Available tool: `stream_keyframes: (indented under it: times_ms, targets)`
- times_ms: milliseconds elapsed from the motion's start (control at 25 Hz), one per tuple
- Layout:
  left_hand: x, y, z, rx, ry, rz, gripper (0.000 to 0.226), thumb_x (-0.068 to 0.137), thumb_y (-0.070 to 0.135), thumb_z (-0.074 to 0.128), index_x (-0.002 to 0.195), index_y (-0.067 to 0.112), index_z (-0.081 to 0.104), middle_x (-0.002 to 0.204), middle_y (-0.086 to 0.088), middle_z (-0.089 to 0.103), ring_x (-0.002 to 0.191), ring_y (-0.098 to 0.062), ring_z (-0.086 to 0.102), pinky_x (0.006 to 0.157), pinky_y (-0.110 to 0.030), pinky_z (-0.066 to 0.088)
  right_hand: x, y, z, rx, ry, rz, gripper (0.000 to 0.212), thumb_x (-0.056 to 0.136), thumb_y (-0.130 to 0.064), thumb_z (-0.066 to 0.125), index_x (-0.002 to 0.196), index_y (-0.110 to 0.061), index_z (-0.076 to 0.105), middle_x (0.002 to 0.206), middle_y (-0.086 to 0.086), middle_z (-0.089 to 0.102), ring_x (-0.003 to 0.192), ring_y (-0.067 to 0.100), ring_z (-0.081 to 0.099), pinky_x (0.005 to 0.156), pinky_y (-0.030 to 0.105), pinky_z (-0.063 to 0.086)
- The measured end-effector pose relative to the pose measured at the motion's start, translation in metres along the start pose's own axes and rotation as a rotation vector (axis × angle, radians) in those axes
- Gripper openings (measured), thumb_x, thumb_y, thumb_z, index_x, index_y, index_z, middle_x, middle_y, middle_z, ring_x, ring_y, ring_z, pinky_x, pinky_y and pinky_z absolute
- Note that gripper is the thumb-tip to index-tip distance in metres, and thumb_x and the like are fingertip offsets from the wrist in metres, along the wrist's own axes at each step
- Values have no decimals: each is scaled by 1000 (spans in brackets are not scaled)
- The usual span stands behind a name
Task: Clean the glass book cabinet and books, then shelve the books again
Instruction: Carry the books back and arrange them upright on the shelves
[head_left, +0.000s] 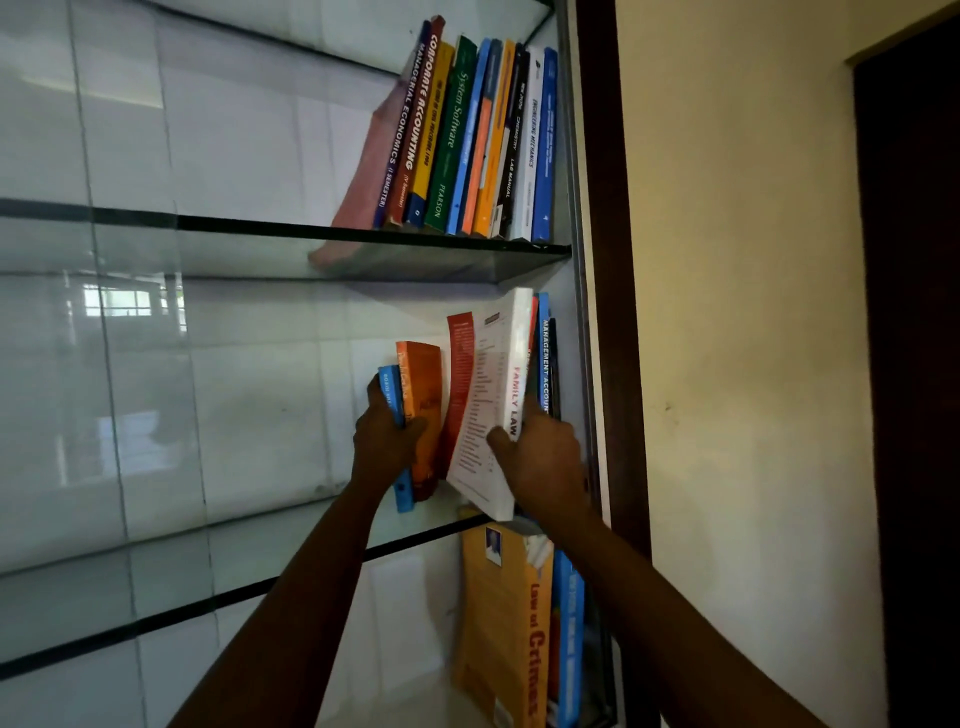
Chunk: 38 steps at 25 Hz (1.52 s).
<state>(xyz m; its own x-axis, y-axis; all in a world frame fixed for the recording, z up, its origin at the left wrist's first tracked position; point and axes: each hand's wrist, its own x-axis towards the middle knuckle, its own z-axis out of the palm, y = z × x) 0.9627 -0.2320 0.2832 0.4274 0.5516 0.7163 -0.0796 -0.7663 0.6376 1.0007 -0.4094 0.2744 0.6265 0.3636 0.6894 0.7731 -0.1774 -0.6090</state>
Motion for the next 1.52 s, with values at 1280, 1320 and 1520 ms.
stream_keyframes:
  times_ms: [1280, 1320, 1520]
  targets:
    - [-19, 10, 9, -241, -335, -350, 56, 94, 32, 52, 144, 23, 31, 142, -7, 44, 120, -23, 49, 93, -41, 46, 14, 31, 64, 337, -164, 36, 46, 95, -8, 47, 139, -12, 34, 132, 7, 50, 117, 17, 52, 80, 10, 40]
    - [-27, 13, 10, -231, -347, -325, 53, 94, 32, 51, 143, 23, 32, 140, -7, 46, 114, -19, 50, 93, -38, 47, 4, 36, 55, 373, -110, 14, 41, 95, -8, 47, 135, -15, 40, 128, 5, 53, 110, 12, 56, 78, 9, 44]
    - [-46, 35, 43, 54, -113, 28, 79, 86, 58, 50, 148, 20, 20, 149, -5, 32, 133, -18, 36, 107, -40, 38, 10, 79, 26, 487, 215, 64, 27, 93, -12, 51, 116, -27, 48, 116, -1, 55, 106, 10, 56, 79, 16, 47]
